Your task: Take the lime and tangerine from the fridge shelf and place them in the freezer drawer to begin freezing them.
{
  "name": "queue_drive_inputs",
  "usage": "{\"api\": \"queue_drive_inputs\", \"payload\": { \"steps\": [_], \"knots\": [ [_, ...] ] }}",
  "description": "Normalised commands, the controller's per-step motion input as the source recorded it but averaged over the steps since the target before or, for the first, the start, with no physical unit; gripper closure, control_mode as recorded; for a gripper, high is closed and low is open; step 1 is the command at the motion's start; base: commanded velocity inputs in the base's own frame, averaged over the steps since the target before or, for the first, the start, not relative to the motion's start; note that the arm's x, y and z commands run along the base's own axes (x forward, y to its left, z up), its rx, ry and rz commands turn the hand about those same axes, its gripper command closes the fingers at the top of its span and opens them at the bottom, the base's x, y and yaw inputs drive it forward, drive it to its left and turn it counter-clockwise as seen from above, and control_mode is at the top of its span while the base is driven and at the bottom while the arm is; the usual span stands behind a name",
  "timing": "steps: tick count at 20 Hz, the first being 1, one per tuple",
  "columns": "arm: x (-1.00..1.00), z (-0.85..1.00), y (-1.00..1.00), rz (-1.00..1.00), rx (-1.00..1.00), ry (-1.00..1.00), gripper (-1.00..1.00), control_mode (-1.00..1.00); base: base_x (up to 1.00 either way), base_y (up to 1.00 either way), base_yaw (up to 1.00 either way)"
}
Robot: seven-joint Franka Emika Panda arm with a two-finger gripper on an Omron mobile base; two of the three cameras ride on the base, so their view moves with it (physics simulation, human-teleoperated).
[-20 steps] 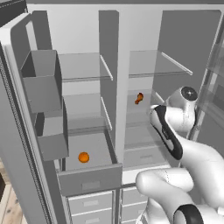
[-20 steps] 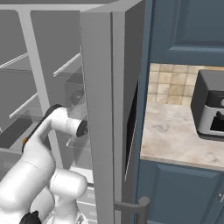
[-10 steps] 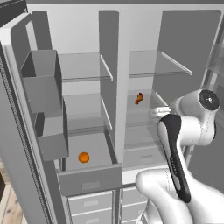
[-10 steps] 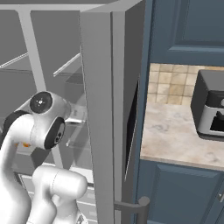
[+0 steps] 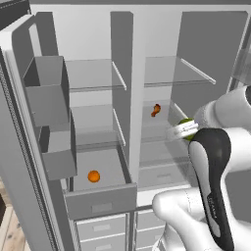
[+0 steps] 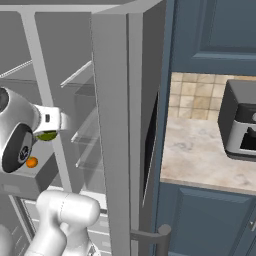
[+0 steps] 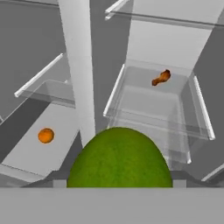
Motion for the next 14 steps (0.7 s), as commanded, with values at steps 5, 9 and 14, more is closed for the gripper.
{"api": "queue_drive_inputs", "payload": {
  "steps": [5, 9, 14],
  "knots": [
    [-0.52, -0.09, 0.66, 0.29, -0.09, 0.08, 1.0, -1.0, 0.0, 0.0, 0.0],
    [0.0, -0.5, 0.94, 0.22, -0.04, 0.0, 1.0, -1.0, 0.0, 0.0, 0.0],
    [0.07, -0.46, 0.99, 0.17, -0.05, 0.07, 1.0, -1.0, 0.0, 0.0, 0.0]
  ]
}}
